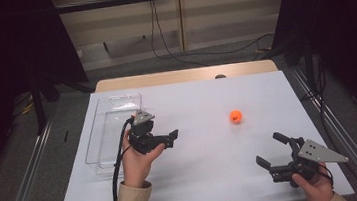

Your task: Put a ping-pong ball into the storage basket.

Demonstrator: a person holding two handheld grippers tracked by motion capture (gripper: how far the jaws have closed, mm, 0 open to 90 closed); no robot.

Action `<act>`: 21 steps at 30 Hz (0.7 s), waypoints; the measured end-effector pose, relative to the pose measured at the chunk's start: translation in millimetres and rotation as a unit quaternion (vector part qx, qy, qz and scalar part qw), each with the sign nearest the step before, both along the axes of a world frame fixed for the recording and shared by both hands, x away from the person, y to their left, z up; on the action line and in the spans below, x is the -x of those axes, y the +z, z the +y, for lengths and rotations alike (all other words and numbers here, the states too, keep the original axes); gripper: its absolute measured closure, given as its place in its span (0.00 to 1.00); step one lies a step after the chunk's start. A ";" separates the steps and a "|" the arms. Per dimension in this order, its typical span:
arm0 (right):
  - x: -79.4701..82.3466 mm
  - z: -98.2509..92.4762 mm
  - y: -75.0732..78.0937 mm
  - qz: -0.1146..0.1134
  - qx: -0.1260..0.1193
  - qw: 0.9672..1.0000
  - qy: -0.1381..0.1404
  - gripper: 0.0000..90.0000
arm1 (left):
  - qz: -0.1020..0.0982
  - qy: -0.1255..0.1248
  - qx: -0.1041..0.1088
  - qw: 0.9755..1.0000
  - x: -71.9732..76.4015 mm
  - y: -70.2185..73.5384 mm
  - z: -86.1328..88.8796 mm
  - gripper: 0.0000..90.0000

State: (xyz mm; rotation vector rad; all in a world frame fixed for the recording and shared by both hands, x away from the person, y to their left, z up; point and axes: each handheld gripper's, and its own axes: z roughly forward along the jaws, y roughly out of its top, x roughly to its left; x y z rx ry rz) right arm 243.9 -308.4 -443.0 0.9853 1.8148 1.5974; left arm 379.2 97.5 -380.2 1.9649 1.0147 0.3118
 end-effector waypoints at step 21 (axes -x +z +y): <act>0.1 -0.4 0.3 0.000 0.000 1.000 -0.002 0.01 | -0.001 -0.017 -0.003 1.000 1.3 -8.2 -17.9 0.07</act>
